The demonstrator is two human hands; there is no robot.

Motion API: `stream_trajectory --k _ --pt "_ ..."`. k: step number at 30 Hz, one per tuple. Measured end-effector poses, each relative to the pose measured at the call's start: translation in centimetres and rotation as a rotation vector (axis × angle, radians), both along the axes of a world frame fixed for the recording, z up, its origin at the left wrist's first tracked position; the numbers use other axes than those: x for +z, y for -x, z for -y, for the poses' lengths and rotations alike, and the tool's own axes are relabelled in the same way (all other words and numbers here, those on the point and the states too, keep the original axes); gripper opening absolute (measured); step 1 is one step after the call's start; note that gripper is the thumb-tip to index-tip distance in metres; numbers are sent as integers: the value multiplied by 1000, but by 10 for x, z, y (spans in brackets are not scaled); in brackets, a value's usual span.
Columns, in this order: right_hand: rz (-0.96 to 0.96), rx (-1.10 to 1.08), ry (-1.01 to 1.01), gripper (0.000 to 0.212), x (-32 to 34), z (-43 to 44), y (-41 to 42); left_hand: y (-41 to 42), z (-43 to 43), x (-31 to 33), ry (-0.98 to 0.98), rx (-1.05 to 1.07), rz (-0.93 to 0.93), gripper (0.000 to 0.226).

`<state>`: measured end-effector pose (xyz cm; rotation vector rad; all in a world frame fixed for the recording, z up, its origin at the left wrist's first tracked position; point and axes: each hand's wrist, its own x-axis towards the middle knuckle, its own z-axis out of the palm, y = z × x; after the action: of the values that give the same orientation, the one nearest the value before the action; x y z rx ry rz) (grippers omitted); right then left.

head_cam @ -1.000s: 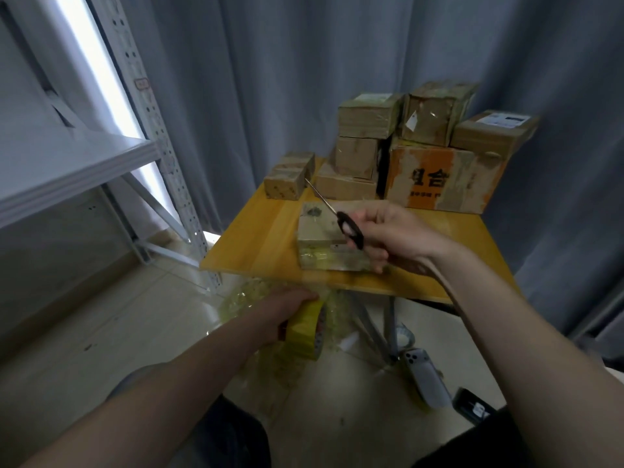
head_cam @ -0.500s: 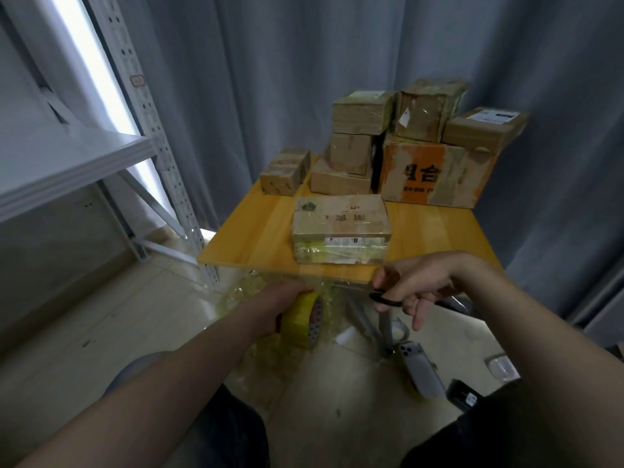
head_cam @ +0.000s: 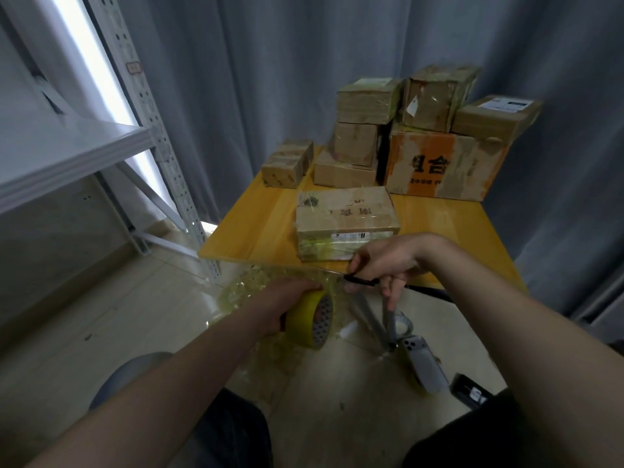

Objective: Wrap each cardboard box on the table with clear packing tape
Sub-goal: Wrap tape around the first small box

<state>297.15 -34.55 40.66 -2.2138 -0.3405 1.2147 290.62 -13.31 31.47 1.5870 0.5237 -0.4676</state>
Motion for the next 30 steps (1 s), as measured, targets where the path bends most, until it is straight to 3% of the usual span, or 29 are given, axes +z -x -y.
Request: stream_trajectory --k 7,22,30 --pt "45 60 187 55 7 7 -6 5 -5 2 -2 -3 25 30" --pt "262 73 153 51 2 -12 -7 3 1 -4 5 -37 16 38" --pt "369 118 154 50 -12 -7 -19 0 4 -6 -53 -45 54 32"
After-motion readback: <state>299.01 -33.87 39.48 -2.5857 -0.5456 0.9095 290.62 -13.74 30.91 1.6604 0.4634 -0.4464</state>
